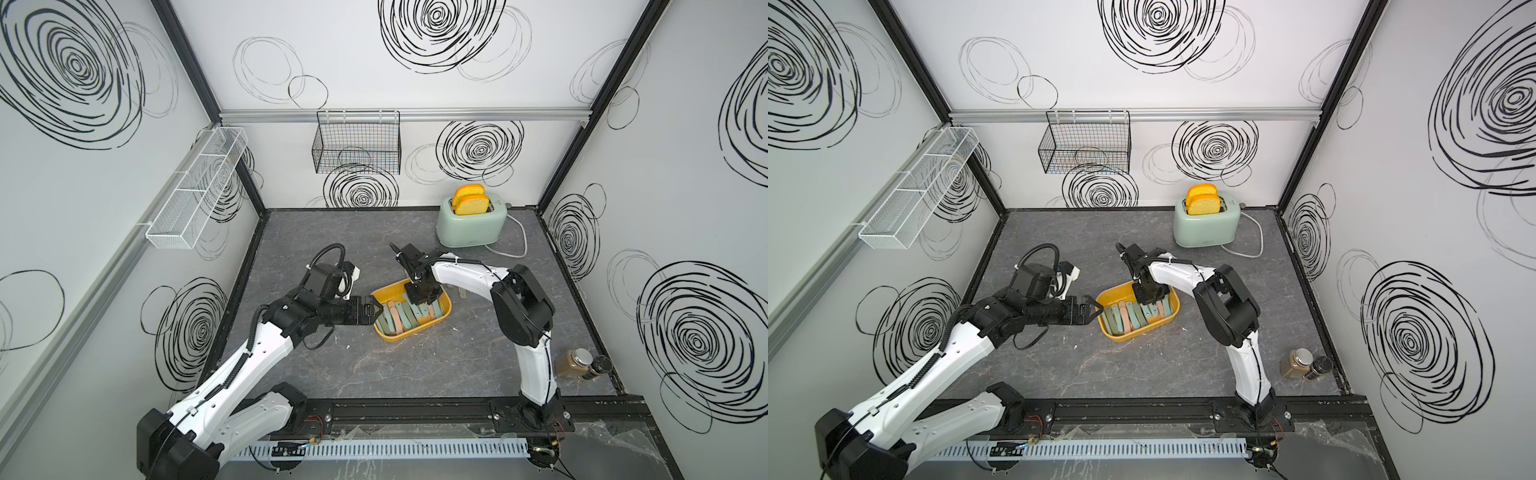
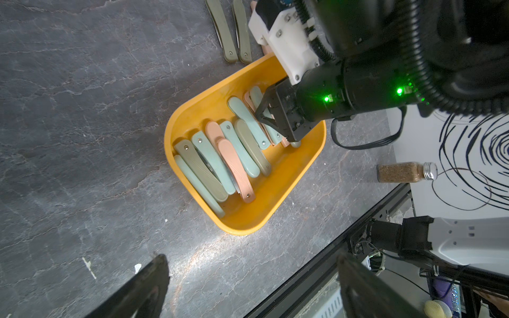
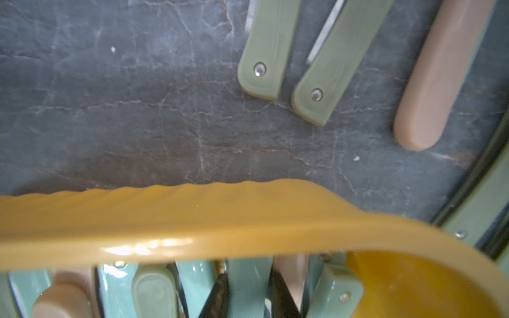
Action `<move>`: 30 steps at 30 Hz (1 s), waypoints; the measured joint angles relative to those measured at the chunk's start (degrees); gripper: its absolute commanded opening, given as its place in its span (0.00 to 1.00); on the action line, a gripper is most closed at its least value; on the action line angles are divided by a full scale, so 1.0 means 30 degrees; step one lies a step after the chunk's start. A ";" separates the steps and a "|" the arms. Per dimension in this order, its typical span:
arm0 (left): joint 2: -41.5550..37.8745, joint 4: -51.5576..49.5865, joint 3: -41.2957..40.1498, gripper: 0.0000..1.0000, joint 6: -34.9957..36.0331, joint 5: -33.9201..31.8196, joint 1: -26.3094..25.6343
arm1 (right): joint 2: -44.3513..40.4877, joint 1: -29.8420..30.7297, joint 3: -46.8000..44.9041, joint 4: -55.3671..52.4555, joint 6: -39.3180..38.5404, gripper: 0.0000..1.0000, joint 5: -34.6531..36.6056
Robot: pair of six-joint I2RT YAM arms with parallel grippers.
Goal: Take the fruit knife out of the storage box
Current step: Pick up the fruit knife from the storage box.
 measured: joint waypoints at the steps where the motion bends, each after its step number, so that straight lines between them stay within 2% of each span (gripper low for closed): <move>1: 0.0000 0.0007 0.0000 0.98 0.0000 0.0000 0.0015 | 0.0000 -0.0044 0.0102 -0.0022 0.0000 0.23 0.0007; 15: 0.0947 0.0590 0.0051 0.98 -0.0102 0.0270 -0.0109 | -0.0954 -0.0750 0.1435 -0.0692 0.0160 0.24 -0.0044; 24: 0.1851 0.1362 0.0685 0.98 -0.0415 0.0248 -0.1428 | -0.1996 -0.1399 0.1435 -0.1064 0.0474 0.24 -0.0233; 30: 0.2506 0.1865 0.1064 0.98 -0.0758 0.0022 -0.2688 | -0.4371 -0.2280 -0.0153 -0.1005 0.0656 0.24 -0.0211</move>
